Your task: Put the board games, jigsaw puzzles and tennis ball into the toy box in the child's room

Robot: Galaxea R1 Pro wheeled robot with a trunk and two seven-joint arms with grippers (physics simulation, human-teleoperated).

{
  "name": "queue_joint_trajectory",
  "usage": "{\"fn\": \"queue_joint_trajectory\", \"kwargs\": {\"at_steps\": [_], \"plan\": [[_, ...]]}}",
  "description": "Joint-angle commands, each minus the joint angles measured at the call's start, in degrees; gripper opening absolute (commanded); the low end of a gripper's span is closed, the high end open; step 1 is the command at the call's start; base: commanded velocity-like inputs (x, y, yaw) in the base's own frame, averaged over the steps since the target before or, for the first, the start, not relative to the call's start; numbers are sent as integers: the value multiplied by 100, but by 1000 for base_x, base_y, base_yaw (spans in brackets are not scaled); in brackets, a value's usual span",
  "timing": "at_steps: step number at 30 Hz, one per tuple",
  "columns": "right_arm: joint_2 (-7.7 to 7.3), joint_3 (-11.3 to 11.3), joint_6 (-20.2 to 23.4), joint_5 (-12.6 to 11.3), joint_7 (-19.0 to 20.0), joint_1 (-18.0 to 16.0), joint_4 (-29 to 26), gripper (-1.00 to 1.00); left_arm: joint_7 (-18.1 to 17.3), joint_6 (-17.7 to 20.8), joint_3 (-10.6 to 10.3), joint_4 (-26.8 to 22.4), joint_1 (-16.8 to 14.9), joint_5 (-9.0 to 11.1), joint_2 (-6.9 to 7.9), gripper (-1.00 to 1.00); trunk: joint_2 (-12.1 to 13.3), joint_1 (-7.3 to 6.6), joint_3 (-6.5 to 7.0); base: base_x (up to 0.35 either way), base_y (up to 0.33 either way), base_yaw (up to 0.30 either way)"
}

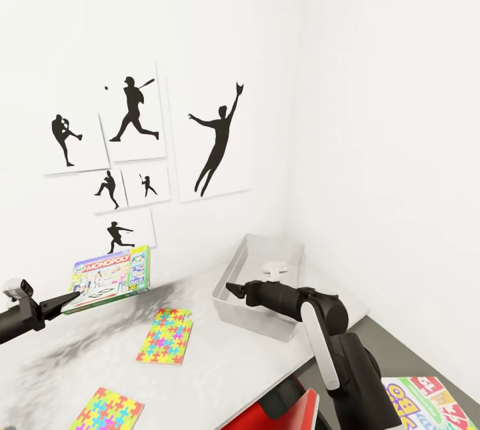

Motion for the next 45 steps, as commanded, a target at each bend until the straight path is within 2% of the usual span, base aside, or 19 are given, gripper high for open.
{"fn": "queue_joint_trajectory", "kwargs": {"at_steps": [1,15,19,22,25,28,31,33,36,37,38,41,43,44,45], "plan": [[2,-6,30,-15,9,-5,-6,100,-17,60,1,2,-5,5,1,-100,-9,2,-10,0,0,0],[-6,-8,31,-49,58,-4,-57,100,-11,54,1,2,-5,5,1,-100,-9,2,-10,0,0,0],[-19,-15,56,-49,77,0,-128,100,-15,-57,4,0,-5,11,-5,-100,-9,2,-10,0,0,0],[-27,-98,79,-55,98,46,-317,100,-20,-101,6,-1,-5,16,-12,-100,-9,2,-10,0,0,0],[-35,-373,98,-57,346,81,-461,100,-22,-109,-36,-4,-5,19,-77,-100,-9,2,-10,0,0,0],[-77,-785,107,-57,901,94,-502,100,45,-106,-278,-4,-5,10,-294,-100,-9,2,-10,0,0,0],[-209,-1184,114,-57,1428,100,-513,100,272,-76,-538,-92,-20,10,-501,-100,-9,2,-10,0,0,0],[-295,-1417,117,-57,1732,96,-518,100,546,13,-620,-365,-85,16,-657,-100,-9,2,-10,0,0,0],[-357,-1775,111,-57,2168,94,-521,100,1103,344,-668,-841,-318,16,-1033,-100,-9,2,-10,0,0,0],[-362,-1837,109,-57,2241,94,-521,100,1209,384,-671,-890,-373,15,-1099,-100,-9,2,-10,0,0,0],[-373,-2014,101,-57,2455,87,-522,100,1533,469,-682,-985,-571,17,-1300,-100,-9,2,-10,0,0,0],[-389,-2271,80,-57,2820,79,-522,100,2172,557,-850,-1052,-1043,18,-1732,-100,-9,2,-10,0,0,0],[-455,-2392,72,-57,2955,77,-522,100,2580,575,-1152,-1042,-1334,29,-1985,-100,-9,2,-10,0,0,0],[-538,-2438,67,-57,3002,76,-524,100,2901,581,-1408,-966,-1572,38,-2176,-100,-9,2,-10,0,0,0],[-582,-2456,65,-57,3020,76,-525,100,3082,580,-1519,-863,-1733,42,-2297,-100,-9,2,-10,0,0,0]]}}
